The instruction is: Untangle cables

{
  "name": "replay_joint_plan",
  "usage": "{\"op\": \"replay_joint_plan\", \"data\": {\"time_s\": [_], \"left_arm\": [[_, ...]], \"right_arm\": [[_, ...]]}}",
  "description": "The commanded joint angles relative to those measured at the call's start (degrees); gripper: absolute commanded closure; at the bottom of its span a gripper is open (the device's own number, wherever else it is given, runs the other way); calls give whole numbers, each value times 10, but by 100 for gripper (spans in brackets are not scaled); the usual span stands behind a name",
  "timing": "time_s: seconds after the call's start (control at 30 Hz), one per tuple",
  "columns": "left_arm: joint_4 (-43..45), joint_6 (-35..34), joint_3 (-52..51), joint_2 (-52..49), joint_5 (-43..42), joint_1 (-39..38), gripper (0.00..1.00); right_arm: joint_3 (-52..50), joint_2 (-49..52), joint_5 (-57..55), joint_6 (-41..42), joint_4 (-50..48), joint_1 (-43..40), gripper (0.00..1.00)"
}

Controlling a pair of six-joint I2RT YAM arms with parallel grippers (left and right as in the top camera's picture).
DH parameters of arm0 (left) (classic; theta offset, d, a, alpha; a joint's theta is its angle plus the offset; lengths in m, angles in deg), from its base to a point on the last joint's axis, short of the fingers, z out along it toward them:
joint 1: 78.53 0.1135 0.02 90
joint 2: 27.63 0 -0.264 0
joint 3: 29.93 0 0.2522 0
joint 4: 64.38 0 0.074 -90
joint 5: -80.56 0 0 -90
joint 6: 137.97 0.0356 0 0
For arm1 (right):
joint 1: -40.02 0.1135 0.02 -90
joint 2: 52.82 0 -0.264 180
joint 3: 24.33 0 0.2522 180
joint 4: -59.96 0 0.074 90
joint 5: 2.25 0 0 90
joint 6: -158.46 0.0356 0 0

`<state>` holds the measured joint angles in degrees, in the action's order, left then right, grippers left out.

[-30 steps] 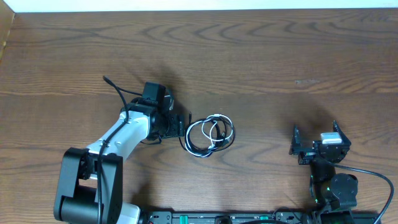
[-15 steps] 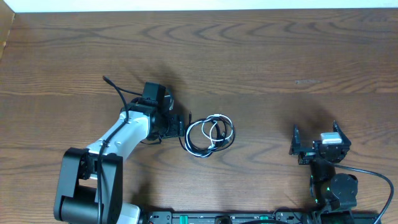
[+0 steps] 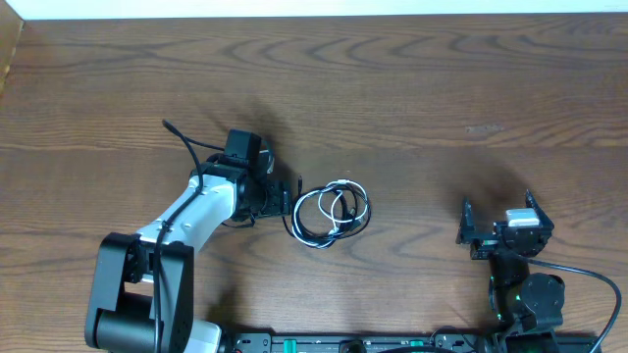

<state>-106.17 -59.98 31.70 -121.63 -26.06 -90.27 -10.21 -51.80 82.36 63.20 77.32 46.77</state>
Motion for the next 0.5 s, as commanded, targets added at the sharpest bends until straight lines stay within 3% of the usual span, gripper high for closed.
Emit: {"op": "replay_joint_plan", "data": {"time_s": [0.0, 0.47], "left_arm": [[-3, 0, -8, -11, 8, 2, 22], [1, 0, -8, -11, 9, 2, 22]], "right_arm": [[0, 0, 0, -6, 2, 4, 1], [0, 0, -1, -6, 2, 4, 1]]}}
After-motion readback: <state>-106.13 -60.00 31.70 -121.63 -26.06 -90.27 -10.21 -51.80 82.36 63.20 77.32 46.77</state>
